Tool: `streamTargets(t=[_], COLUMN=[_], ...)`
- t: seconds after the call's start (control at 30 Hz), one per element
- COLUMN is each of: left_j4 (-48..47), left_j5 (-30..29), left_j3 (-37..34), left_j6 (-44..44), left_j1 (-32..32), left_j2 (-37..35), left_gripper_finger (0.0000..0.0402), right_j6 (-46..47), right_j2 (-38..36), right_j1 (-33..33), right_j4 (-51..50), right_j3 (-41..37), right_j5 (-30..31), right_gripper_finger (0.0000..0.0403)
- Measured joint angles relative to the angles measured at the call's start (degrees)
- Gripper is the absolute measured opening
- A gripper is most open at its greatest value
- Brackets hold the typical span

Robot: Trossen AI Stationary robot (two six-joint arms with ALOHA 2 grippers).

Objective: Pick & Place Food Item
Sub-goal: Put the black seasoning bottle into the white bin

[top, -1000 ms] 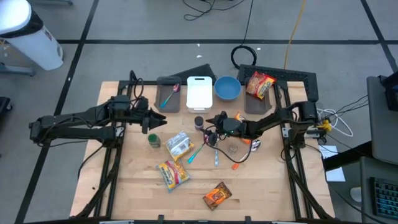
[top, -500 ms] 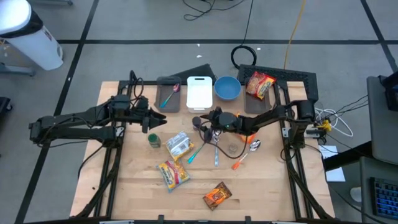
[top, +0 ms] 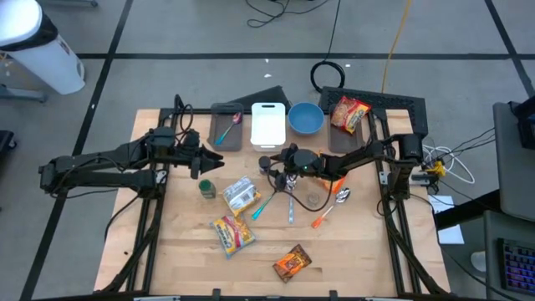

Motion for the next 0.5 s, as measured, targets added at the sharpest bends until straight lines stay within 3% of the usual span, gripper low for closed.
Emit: streamTargets(t=[0.5], left_j4=[0.0], left_j5=[0.0], left_j3=[0.0], left_j6=[0.0], left_j1=[0.0], left_j2=[0.0], left_gripper_finger=[0.0230], right_j6=[-0.5], right_j2=[0.0], right_j1=[-0.1], right_j4=[2.4], right_j3=[0.0], right_j5=[0.0], right_gripper_finger=[0.0279])
